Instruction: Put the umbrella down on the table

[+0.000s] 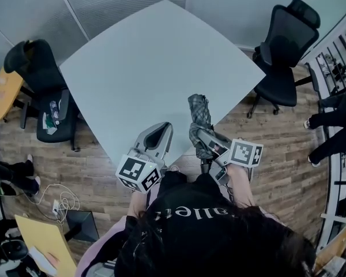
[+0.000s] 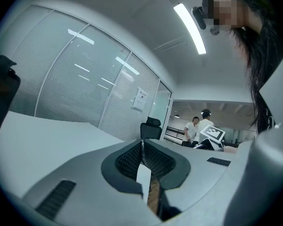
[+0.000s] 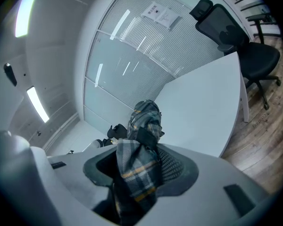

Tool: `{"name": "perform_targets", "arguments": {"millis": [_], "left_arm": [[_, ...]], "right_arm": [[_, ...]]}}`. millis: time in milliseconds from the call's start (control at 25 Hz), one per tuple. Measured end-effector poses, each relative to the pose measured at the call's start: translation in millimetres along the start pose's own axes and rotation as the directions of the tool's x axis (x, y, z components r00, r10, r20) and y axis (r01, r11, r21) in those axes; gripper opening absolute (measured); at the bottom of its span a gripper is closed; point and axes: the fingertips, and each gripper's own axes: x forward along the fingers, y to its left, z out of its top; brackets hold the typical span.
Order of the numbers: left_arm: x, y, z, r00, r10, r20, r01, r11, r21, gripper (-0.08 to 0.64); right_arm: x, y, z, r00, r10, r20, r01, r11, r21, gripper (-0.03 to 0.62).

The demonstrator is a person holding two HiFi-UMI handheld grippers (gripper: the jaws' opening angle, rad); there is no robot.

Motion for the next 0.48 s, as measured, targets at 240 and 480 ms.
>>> {"name": "perform_targets", "arguments": {"millis": [240,480], "left_arm": [[4,3,-2,1.000,0.020,0.005,-0.020,1.000,-0.014,0.026],[-1,7,-9,0.996,0.094,0.007,-0.094,0.995,-0.017,0.026]], "right_arm": [[4,-5,10,1.000,-0.004,-0.017,0.004,1.000,-0.018,0.212],[11,-14,31,0.999,0.006,-0.045,-0.009,0.997,-0.075,0.212]]}}
